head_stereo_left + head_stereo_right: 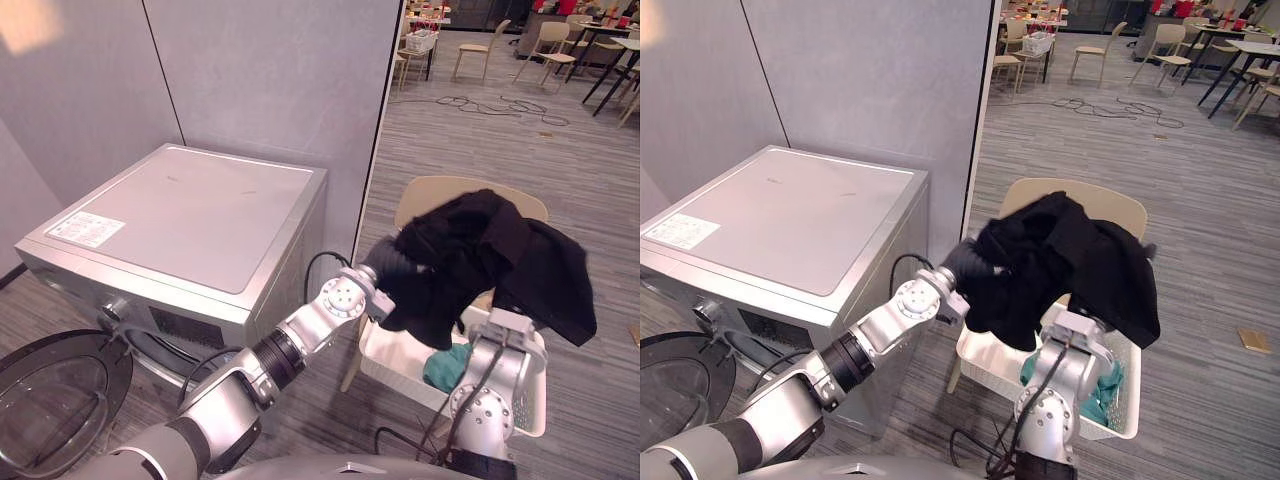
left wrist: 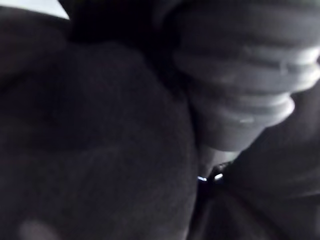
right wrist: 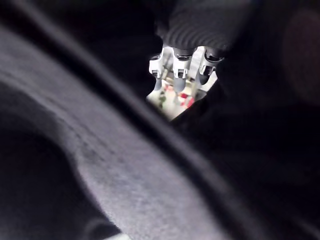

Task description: Pick up the laundry basket with both hands and put the clothes into the washing machine.

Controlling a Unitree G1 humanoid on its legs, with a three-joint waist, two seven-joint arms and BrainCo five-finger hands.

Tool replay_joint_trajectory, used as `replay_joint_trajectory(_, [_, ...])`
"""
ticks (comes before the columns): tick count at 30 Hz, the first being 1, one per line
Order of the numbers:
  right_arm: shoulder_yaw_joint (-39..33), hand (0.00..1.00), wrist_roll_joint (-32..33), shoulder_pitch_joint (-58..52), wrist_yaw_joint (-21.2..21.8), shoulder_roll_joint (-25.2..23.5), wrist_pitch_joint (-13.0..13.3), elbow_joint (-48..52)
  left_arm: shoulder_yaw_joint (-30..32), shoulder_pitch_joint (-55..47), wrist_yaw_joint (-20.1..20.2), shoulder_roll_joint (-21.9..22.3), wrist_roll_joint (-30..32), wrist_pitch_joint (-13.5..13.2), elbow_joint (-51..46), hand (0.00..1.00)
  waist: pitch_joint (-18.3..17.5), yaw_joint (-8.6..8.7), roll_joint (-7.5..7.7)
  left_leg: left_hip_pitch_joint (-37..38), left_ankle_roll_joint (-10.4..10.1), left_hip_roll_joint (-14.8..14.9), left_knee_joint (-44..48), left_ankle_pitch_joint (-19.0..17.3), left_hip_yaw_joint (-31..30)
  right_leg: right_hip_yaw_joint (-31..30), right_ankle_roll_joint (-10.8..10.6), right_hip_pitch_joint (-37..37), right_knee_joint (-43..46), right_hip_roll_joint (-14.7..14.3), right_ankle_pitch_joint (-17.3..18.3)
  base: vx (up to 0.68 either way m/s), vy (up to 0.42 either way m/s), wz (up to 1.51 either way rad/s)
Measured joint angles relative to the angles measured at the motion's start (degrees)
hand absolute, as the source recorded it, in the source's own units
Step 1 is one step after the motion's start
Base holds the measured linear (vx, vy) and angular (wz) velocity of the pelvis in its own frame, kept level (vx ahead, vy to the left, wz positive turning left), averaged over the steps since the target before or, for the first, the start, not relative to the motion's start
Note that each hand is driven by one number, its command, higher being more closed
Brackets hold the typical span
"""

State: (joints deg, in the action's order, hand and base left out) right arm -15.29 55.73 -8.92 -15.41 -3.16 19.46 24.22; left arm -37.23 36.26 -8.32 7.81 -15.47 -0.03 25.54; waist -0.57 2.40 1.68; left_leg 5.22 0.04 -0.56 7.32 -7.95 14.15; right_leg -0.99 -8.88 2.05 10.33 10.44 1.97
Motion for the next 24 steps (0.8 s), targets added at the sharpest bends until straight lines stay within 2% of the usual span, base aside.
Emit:
replay_joint_trajectory(2, [-4.1, 0.00, -0.3, -1.6, 0.0, 0.0, -0.2, -0.4, 3.3, 0.6, -1.0, -0.3, -0.4, 0.0, -2.7, 1.00, -0.1, 0.00, -0.13, -0.1, 0.0, 0.2, 0.6, -0.5, 0.1, -0.2, 0.1, 0.0, 0.0, -0.2, 0.1, 0.00, 0.008, -0.08])
replay_joint_trajectory(7, [-11.3, 0.00, -2.0, -2.6, 0.1, -0.2, -1.1, -3.4, 10.7, 6.3, -2.0, -5.3, -3.6, -0.3, -7.7, 1.00, -0.4, 1.00, -0.64, -0.2, -0.4, 0.6, 1.5, -1.3, 0.3, -0.7, 0.6, 0.1, 0.2, -0.7, 0.3, -0.01, -0.002, -0.07])
replay_joint_trajectory(9, [-13.7, 0.00, -2.0, -2.6, 0.1, -0.3, -1.2, -5.4, 14.5, 7.3, -3.2, -8.3, -6.0, -1.6, -12.3, 1.00, -0.7, 0.99, -1.15, -0.2, -0.5, 1.0, 1.6, -1.5, 0.4, -0.6, 0.8, 0.2, 0.3, -1.1, 0.5, 0.00, 0.000, 0.00])
replay_joint_trajectory(16, [-15.9, 0.00, -2.0, -3.0, 0.6, -1.0, -1.3, -5.4, 23.4, 7.8, -6.6, -14.3, -9.3, -4.5, -20.6, 1.00, -1.2, 0.84, -2.17, -0.2, -0.7, 1.4, 1.6, -1.6, -0.2, 0.1, 1.3, 0.2, 1.2, -1.4, 1.4, 0.00, -0.013, 0.04])
replay_joint_trajectory(21, [-15.8, 0.00, -2.0, -5.8, 2.8, -1.0, -2.5, -5.4, 28.9, 7.7, -7.8, -19.7, -10.2, -5.9, -29.7, 1.00, -1.2, 0.14, -2.41, -0.1, -0.8, 1.5, 1.6, -1.6, -0.6, 0.4, 1.4, 0.2, 1.9, -1.3, 2.2, 0.00, -0.006, 0.05])
replay_joint_trajectory(24, [-16.1, 0.00, -1.9, -8.2, 3.4, -1.1, -3.5, -5.4, 35.8, 6.3, -8.4, -23.5, -10.3, -8.3, -37.0, 1.00, -1.2, -0.12, -2.83, 0.0, -0.8, 1.4, 1.6, -1.6, -1.5, 1.3, 1.7, 0.0, 2.6, -1.2, 2.9, 0.01, -0.010, 0.12])
